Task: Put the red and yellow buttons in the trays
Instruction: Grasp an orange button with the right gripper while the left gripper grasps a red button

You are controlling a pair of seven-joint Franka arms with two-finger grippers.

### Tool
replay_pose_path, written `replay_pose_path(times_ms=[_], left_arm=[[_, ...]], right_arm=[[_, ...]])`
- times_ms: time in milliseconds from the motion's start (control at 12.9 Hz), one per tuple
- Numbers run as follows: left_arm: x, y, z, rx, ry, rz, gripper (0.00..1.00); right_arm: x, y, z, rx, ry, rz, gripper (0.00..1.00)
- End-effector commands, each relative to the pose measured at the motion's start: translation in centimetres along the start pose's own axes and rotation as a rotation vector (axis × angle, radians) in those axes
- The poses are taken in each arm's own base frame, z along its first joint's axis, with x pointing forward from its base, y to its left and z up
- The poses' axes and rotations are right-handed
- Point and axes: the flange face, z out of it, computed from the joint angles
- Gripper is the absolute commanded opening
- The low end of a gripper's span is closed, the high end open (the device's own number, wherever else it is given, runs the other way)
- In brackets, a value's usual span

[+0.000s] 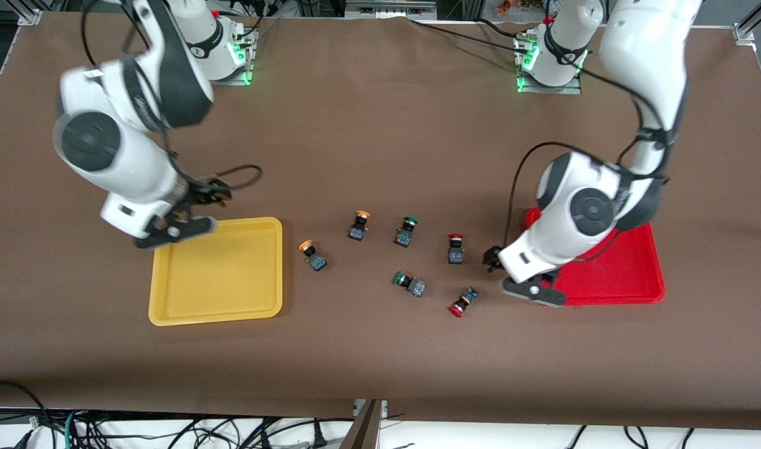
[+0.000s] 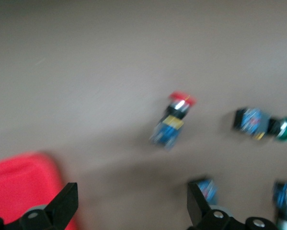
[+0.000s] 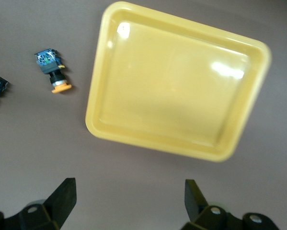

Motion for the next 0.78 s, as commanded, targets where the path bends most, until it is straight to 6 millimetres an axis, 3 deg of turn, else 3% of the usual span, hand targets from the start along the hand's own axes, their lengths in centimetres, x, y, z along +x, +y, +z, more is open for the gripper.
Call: replay_pose_path(times_ms=[0, 155, 388, 543, 698], left_arm=[[0.9, 2.4, 3.1, -0.016, 0.084, 0.053, 1.00], [0.6, 2.4, 6.9, -0.017, 0.101, 0.069, 1.00], [-0.3, 2.0, 10.5, -0.015, 0.111, 0.079, 1.00], [-0.1, 1.5, 10.6, 0.029, 0.117, 0.174, 1.00], [-0.4, 1.8, 11.4, 0.029, 0.107, 0.184, 1.00]], right_arm=[[3.4, -5.4, 4.6, -0.021, 0.035, -0.079, 1.00], [5.9, -9.0, 9.2, -0.001, 0.125, -0.127, 1.00], [7.6, -12.9, 15.5, 0.139, 0.167, -0.079, 1.00], [8.0, -14.8, 18.1, 0.169, 0.198, -0.076, 1.00], [8.2, -15.0, 19.4, 0.167, 0.212, -0.075, 0.99]])
